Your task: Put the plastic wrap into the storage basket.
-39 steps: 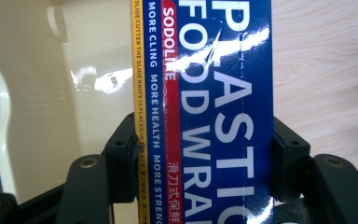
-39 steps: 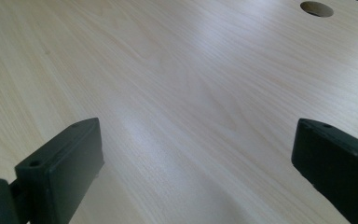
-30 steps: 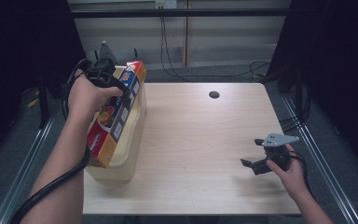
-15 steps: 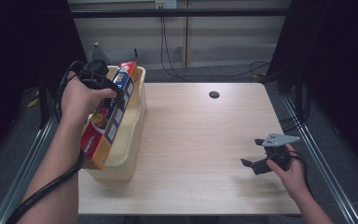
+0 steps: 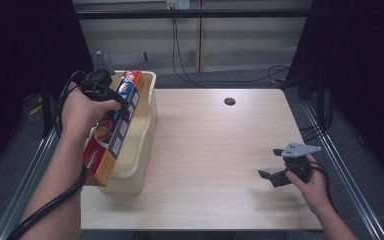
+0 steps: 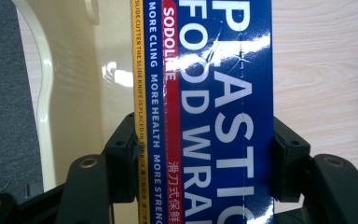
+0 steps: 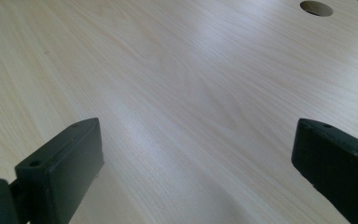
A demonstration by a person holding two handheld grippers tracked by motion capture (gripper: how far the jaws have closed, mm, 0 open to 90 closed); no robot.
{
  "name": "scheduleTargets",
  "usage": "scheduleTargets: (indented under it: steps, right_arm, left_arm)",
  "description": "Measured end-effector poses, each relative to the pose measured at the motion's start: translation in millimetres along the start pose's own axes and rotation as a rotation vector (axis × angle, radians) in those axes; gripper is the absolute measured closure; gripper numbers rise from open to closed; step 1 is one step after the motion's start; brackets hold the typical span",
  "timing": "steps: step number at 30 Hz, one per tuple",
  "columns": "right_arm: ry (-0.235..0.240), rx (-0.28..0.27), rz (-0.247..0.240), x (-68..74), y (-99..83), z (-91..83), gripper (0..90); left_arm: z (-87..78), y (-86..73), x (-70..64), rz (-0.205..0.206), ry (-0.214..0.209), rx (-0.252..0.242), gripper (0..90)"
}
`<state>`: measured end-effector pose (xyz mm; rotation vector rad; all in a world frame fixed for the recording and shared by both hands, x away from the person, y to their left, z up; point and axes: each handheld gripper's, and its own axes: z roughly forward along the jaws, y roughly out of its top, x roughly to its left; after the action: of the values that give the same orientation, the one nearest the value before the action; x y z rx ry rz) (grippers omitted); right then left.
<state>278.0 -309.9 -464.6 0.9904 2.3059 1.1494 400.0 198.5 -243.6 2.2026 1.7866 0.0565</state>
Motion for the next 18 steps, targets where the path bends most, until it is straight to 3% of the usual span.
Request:
scheduleTargets:
  steps: [18]
  right_arm:
    - [-0.001, 0.002, -0.001, 0.9, 0.2, 0.1, 2.3]
  left_arm:
    - [16.8, -6.4, 8.5, -0.027, 0.0, 0.014, 40.4]
